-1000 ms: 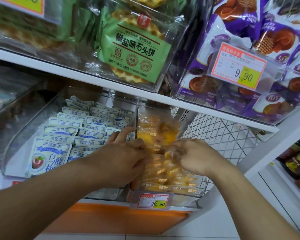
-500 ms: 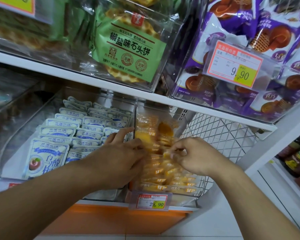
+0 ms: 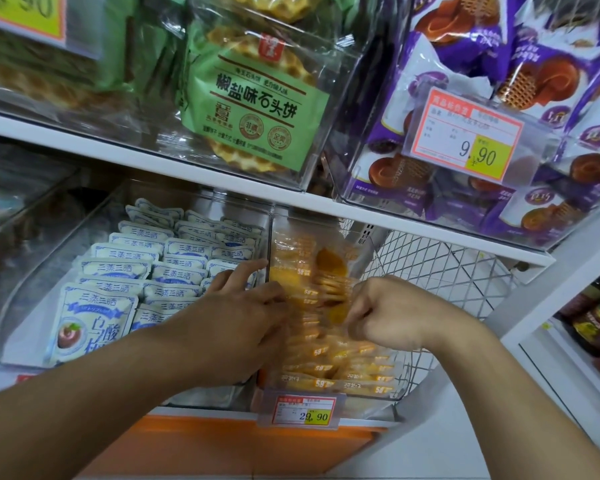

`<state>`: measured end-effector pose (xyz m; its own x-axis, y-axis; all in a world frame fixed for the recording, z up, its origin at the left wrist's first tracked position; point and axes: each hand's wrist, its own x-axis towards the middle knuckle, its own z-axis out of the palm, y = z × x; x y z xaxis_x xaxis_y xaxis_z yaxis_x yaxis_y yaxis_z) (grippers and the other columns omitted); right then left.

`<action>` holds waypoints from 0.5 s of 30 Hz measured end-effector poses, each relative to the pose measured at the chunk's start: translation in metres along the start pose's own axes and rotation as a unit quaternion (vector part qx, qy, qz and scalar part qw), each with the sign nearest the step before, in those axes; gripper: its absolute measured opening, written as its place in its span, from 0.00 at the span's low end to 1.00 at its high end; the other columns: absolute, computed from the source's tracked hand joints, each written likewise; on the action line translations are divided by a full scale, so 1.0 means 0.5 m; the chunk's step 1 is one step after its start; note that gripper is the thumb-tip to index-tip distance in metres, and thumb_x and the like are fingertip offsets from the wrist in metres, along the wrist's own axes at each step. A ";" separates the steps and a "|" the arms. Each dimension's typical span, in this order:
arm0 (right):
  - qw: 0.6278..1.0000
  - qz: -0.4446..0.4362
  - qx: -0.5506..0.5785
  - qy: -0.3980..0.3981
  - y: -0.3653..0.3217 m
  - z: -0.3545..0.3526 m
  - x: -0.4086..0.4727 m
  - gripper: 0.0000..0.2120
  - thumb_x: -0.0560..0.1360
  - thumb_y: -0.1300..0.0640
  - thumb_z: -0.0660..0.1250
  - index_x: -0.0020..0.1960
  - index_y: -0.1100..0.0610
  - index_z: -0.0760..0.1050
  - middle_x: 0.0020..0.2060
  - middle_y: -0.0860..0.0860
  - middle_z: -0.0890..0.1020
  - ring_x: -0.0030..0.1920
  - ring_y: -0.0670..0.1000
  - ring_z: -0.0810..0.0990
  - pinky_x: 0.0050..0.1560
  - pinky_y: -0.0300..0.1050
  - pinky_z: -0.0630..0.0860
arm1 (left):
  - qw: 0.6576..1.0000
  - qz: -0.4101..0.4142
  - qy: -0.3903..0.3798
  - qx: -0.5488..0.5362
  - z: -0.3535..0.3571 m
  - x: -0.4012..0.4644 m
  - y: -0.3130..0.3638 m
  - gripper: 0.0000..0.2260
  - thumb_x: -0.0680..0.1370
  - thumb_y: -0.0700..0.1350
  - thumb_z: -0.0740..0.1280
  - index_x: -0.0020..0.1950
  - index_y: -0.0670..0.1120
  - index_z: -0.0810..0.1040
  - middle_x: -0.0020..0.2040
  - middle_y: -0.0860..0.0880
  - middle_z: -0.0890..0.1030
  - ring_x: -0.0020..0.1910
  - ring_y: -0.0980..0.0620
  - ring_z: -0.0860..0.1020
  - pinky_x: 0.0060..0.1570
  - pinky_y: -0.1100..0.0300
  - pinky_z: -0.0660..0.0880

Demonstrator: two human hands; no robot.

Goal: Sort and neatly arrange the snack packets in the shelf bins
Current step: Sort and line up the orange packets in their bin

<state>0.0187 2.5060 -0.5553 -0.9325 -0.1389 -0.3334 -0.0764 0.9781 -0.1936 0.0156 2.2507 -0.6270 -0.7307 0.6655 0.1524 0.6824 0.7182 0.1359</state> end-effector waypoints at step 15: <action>1.000 0.012 -0.006 0.026 0.008 0.031 -0.009 0.09 0.76 0.41 0.63 0.44 0.41 0.81 0.52 0.43 0.80 0.56 0.46 0.78 0.59 0.49 0.79 | 1.000 0.005 0.007 -0.015 0.004 -0.004 -0.008 0.28 0.79 0.65 0.44 0.73 0.62 0.71 0.73 0.65 0.67 0.80 0.45 0.49 0.75 0.42 0.56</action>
<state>0.0283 2.5080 -0.5690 -0.9512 -0.1080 -0.2890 -0.0580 0.9827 -0.1761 0.0143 2.2467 -0.6300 -0.7242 0.6689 0.1674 0.6895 0.7057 0.1630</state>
